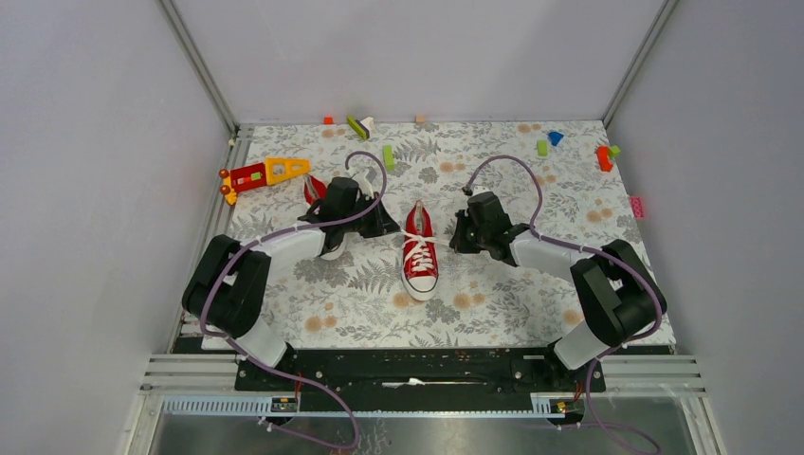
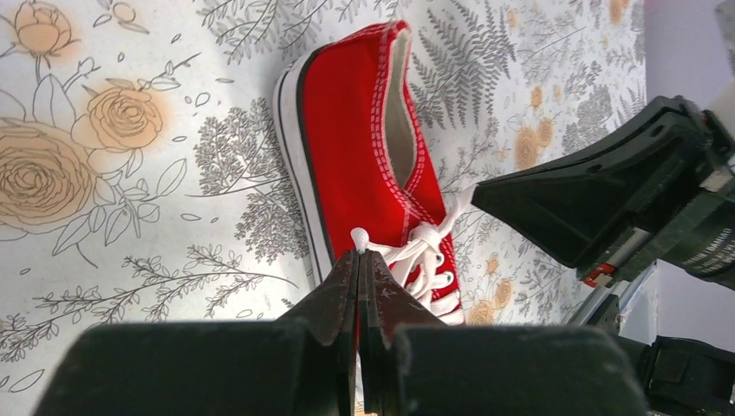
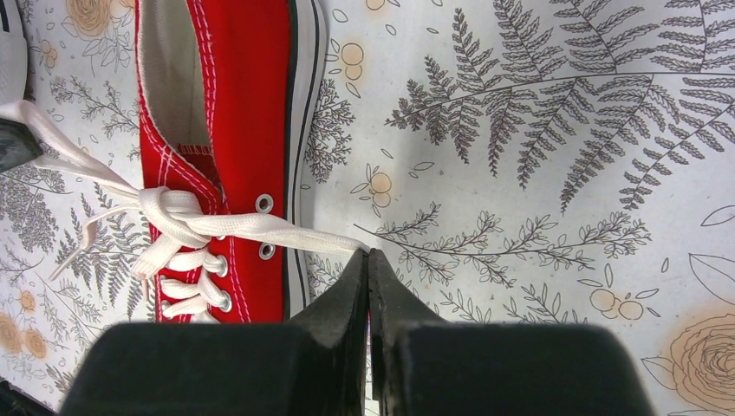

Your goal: Tie the shoes

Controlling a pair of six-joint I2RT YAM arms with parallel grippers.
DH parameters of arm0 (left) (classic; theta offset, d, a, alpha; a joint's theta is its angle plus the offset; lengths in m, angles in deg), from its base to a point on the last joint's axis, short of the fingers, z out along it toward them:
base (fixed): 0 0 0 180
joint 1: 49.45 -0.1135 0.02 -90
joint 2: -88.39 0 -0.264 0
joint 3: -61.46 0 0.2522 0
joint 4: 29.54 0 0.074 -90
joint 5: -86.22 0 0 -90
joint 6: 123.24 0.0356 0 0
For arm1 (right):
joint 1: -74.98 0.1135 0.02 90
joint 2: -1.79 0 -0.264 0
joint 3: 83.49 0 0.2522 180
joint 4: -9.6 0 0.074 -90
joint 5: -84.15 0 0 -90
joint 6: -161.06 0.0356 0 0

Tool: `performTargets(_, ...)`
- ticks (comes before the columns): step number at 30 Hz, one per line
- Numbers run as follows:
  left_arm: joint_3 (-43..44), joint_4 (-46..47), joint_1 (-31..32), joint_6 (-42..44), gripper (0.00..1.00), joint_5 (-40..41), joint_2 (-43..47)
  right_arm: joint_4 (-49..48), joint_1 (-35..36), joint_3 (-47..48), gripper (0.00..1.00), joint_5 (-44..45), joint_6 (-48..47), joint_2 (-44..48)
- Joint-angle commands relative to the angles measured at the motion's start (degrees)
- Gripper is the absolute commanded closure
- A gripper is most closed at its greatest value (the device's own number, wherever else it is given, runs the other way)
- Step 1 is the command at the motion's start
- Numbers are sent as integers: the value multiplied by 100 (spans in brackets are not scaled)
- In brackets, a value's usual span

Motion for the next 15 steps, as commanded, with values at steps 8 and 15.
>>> performTargets(8, 129, 70, -95, -14, 100, 88, -305, 129, 73, 150, 100, 505, -216, 207)
performTargets(15, 272, -108, -100, 91, 100, 70, -209, 333, 482, 461, 100, 1071, -720, 574)
